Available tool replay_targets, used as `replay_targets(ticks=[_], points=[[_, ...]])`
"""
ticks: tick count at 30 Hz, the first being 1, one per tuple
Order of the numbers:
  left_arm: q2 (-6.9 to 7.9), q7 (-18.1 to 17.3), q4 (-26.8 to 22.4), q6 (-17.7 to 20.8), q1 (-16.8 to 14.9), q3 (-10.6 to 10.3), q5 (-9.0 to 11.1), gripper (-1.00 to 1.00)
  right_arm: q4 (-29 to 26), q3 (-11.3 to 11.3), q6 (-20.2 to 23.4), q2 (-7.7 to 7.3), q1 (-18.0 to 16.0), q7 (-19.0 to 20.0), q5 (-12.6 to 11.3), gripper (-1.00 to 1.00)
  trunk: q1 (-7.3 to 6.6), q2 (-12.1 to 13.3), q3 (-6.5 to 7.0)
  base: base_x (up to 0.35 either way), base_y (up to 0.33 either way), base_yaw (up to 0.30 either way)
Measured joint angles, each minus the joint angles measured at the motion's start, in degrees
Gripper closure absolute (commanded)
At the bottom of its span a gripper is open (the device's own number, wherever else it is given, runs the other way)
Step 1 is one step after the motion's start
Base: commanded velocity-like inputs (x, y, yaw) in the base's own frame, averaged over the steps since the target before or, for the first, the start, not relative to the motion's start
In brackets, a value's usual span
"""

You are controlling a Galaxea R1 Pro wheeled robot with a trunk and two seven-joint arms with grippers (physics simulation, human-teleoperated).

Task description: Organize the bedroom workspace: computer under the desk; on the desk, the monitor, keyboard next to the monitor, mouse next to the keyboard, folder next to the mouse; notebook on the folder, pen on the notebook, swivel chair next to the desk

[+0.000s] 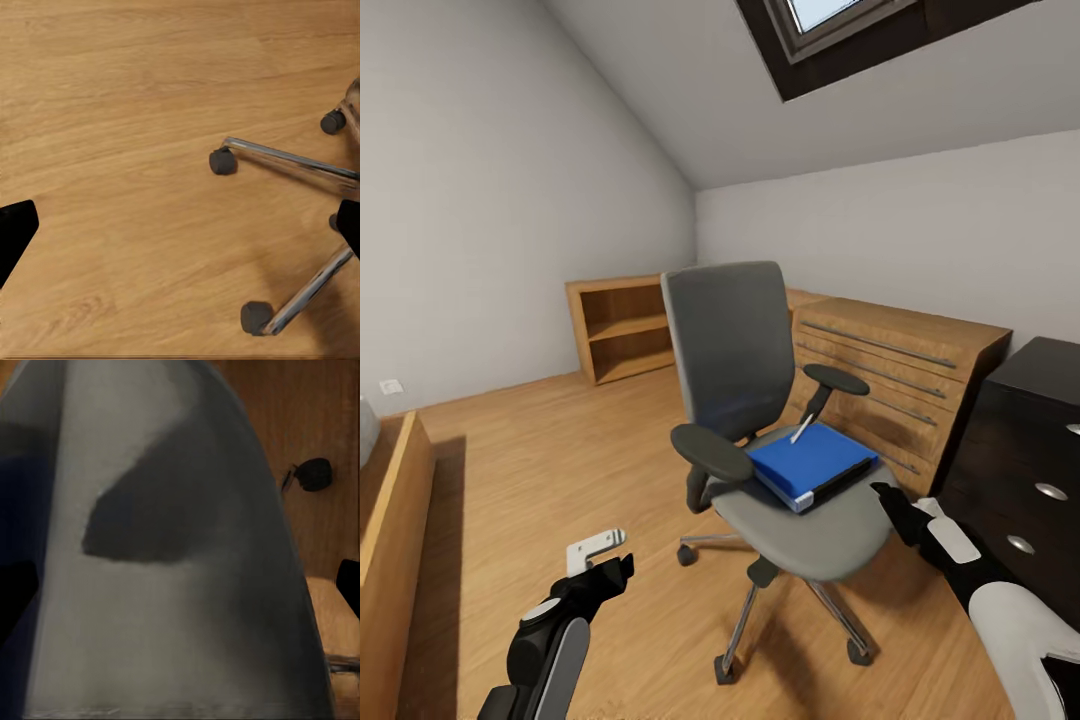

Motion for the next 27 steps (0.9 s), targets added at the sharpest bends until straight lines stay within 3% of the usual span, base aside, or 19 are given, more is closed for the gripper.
replay_targets(ticks=[11,27], points=[[0.0,0.0,0.0,0.0,0.0,-0.4,0.0,-1.0,0.2,0.4,-0.1,0.06,0.1,-0.1,0.3,-1.0,0.02,0.0,-0.01,-0.238,0.0,0.003],[0.02,0.0,0.0,0.1,0.0,-0.4,0.0,-1.0,0.2,0.4,0.0,0.16,0.1,-0.1,0.3,-1.0,0.0,0.0,-0.01,-0.041,0.0,0.0]])
